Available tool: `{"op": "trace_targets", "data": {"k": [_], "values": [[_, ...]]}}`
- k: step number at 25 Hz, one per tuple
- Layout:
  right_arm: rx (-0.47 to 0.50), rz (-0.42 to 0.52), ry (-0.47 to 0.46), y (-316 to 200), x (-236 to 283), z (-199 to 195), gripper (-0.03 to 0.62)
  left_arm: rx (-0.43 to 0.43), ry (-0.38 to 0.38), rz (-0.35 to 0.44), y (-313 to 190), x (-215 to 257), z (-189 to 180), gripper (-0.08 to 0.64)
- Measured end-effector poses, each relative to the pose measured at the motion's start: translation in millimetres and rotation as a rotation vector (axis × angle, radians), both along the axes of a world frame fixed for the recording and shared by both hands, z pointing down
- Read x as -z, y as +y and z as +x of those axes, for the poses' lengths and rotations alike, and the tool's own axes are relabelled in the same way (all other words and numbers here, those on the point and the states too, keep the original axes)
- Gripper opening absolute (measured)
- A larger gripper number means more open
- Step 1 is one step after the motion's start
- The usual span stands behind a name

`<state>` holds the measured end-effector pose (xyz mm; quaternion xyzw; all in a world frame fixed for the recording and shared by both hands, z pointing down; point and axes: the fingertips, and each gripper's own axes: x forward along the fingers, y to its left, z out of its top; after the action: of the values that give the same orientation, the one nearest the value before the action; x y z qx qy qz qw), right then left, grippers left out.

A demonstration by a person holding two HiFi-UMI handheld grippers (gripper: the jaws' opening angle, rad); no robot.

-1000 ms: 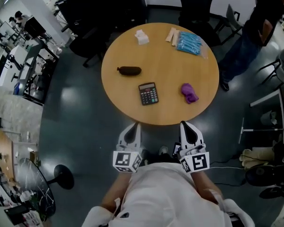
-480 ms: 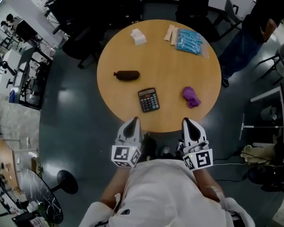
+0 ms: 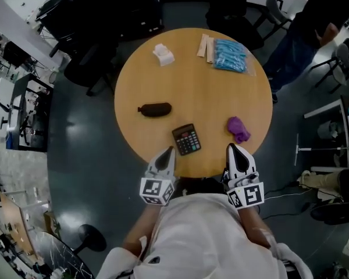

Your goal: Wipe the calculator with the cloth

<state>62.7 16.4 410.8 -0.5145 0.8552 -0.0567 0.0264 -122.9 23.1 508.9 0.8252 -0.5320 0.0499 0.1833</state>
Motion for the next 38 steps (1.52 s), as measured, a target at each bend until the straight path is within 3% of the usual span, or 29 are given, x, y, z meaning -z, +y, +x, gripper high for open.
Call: {"op": "trace_targets", "data": {"k": [9, 15, 17, 20, 24, 26, 33, 38], "values": [[0.051, -0.007, 0.013, -29.6, -6.8, -4.2, 0.015, -0.024, -0.038, -0.088, -34.6, -47.3, -9.4, 0.006], [0.059, -0.035, 0.015, -42.9, -16.3, -3.4, 0.015, -0.148, -0.16, -0.145, -78.8, -91.8, -19.8, 0.008], [0.062, -0.045, 0.019, -45.7, -20.2, -3.9, 0.015, -0.235, -0.188, -0.183, -95.4, -110.4, -17.0, 0.008], [0.065, -0.065, 0.023, -46.9, -26.0, -2.6, 0.015, -0.427, -0.213, -0.303, -107.8, -147.5, -1.6, 0.012], [0.071, -0.09, 0.035, -47.8, -36.2, 1.8, 0.015, -0.655, -0.314, -0.449, -112.1, -195.1, 19.6, 0.044], [0.07, -0.105, 0.035, -48.3, -41.9, 2.9, 0.015, -0.706, -0.332, -0.497, -117.0, -211.0, 26.3, 0.075], [0.068, -0.135, 0.034, -48.5, -48.8, 5.0, 0.015, -0.805, -0.335, -0.621, -115.2, -244.6, 35.5, 0.077], [0.061, -0.162, 0.03, -52.6, -55.7, 8.7, 0.015, -0.91, -0.39, -0.683, -103.0, -255.2, 43.7, 0.08]]}}
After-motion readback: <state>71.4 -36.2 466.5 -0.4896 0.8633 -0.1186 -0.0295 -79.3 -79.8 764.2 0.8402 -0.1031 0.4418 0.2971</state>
